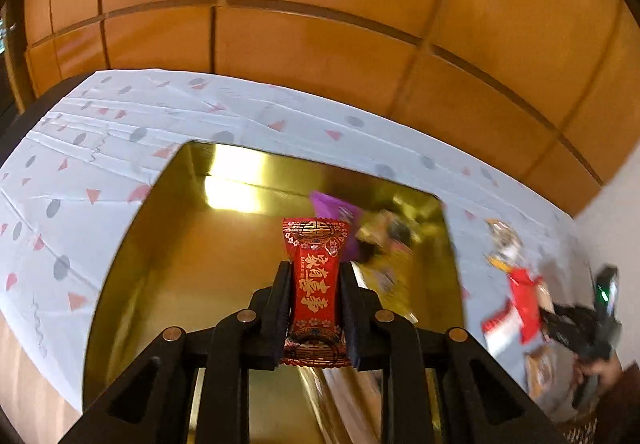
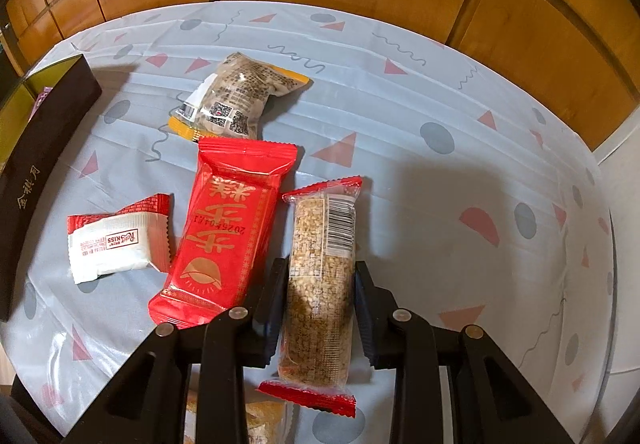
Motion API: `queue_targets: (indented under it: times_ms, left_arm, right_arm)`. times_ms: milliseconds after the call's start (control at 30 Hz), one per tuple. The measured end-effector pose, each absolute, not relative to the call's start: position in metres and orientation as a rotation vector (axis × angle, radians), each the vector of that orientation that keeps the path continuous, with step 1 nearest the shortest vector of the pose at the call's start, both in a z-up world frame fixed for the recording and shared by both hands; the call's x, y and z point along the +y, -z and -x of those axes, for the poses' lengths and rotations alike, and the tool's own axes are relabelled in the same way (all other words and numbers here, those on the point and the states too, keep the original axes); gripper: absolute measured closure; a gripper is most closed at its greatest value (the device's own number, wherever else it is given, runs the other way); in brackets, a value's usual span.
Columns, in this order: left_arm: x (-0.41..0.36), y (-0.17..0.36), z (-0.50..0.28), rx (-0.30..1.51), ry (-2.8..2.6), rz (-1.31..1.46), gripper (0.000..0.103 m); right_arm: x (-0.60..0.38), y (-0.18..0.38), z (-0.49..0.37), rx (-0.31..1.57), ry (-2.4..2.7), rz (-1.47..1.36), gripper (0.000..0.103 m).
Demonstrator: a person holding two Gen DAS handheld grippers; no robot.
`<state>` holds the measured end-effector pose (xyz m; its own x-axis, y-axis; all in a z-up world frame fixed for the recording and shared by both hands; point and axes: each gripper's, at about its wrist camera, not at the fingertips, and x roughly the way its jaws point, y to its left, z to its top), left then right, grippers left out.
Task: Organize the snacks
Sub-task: 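Drop the red candy into the gold tin with the left gripper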
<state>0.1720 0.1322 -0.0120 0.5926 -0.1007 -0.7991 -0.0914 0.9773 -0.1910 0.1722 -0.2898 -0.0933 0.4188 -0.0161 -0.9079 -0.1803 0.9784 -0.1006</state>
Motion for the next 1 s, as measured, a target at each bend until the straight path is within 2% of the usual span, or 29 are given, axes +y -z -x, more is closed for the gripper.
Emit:
queue_targets:
  times_ms: [67,167,300,1000]
  left_arm:
    - [0.139,0.020,-0.187,0.960,-0.028,0.213,0.080]
    - [0.142,0.032,-0.214,0.969,-0.047,0.207,0.072]
    - [0.144,0.037,-0.227,0.970,-0.096,0.224,0.070]
    - [0.105,0.014,-0.095,0.858,-0.097,0.177,0.070]
  right_arm:
    - [-0.289,0.093,-0.172,1.136,-0.104,0.195,0.070]
    - [-0.289,0.093,-0.172,1.135,-0.102,0.198,0.070]
    - [-0.290,0.093,-0.172,1.135,-0.104,0.198,0.070]
    - [-0.284,0.090,-0.165,1.109,-0.083,0.250,0.071]
